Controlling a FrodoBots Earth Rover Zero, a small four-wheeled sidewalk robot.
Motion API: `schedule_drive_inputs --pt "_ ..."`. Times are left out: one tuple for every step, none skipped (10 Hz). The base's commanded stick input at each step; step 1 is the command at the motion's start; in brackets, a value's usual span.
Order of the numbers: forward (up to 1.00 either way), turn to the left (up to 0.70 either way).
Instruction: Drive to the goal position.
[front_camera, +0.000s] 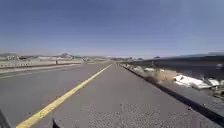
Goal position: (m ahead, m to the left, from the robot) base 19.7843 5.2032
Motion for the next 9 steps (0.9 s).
schedule_drive_inputs --pt "0.85 0.0" --pt "0.85 0.0" --pt "0.85 0.0" --pt "0.85 0.0" --pt "0.85 0.0" --pt "0.85 0.0" --pt "0.85 0.0" --pt "0.85 0.0" --pt "0.85 0.0"
